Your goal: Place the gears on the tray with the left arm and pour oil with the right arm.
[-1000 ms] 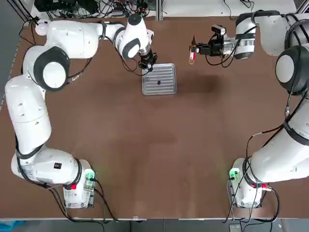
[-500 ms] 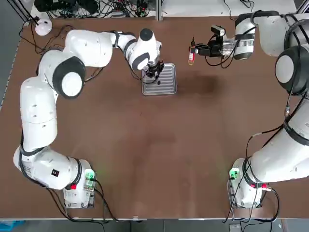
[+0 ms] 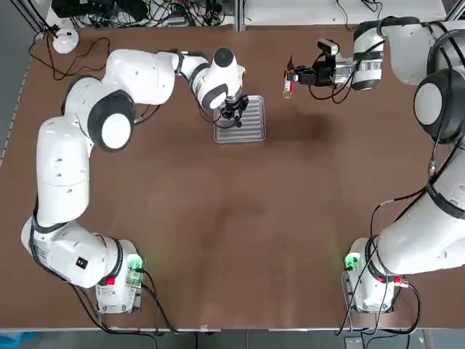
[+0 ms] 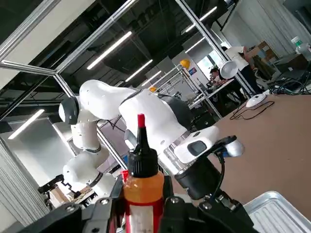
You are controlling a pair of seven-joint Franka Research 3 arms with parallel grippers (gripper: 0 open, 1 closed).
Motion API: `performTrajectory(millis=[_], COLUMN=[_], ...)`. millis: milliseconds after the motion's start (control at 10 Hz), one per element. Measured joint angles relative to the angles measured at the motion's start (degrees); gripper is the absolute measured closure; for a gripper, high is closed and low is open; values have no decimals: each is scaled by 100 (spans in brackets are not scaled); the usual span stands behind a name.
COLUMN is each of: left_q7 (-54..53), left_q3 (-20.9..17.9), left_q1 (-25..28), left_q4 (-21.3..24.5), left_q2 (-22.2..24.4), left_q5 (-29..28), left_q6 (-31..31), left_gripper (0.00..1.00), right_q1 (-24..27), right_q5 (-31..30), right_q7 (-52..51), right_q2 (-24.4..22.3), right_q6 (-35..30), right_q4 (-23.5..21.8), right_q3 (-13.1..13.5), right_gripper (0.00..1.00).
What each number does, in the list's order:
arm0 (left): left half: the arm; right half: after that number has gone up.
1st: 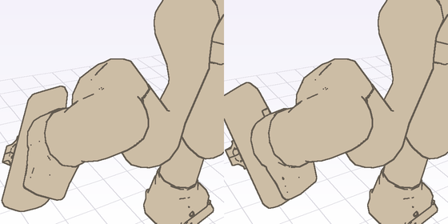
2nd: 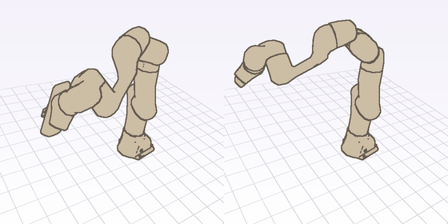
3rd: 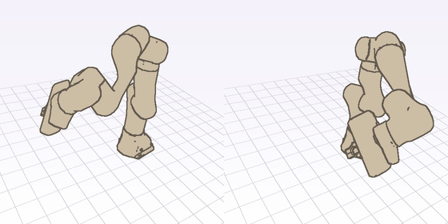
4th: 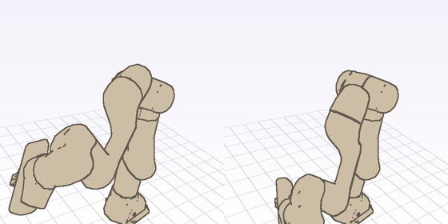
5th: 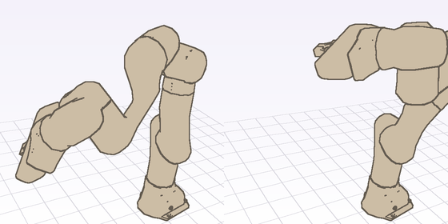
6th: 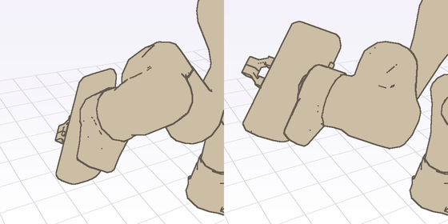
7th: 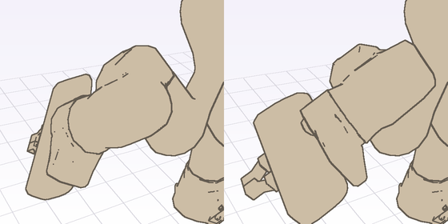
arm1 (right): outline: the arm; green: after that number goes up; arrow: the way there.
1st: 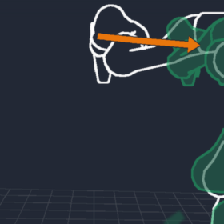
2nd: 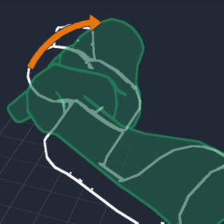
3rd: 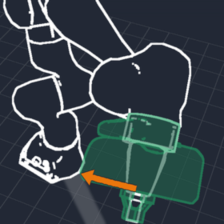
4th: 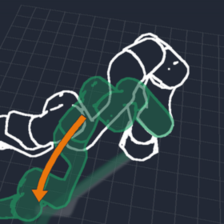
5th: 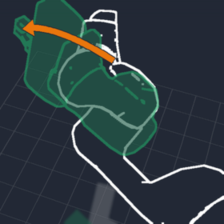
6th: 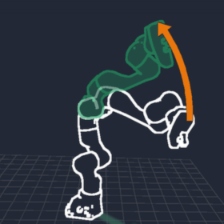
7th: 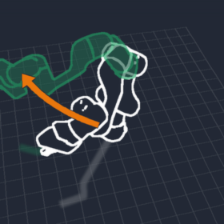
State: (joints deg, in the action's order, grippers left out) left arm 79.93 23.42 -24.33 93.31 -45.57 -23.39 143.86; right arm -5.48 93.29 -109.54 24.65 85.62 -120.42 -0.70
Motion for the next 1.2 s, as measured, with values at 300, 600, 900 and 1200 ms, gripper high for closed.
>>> performTrajectory(millis=[300, 600, 900, 1200], left_q7=[-88, -924, -2319, -3874], left_q3=[-8, -43, -11, 300], left_q1=[36, 495, 1188, 2160], left_q4=[-63, -227, -270, -273], left_q2=[3, 91, 504, 842], left_q5=[-5, -9, -11, -5], left_q6=[6, -43, -583, -1046], left_gripper=[17, 1, 1, 1], right_q1=[0, -111, -557, -1183], right_q5=[1, 97, 588, 1509], right_q7=[-2, -1, 27, 404], right_q2=[0, 0, 59, 265], right_q6=[0, 50, 471, 865], right_q4=[0, -4, -32, 0], right_q3=[0, -6, -12, -20], right_gripper=[67, 67, 67, 67])
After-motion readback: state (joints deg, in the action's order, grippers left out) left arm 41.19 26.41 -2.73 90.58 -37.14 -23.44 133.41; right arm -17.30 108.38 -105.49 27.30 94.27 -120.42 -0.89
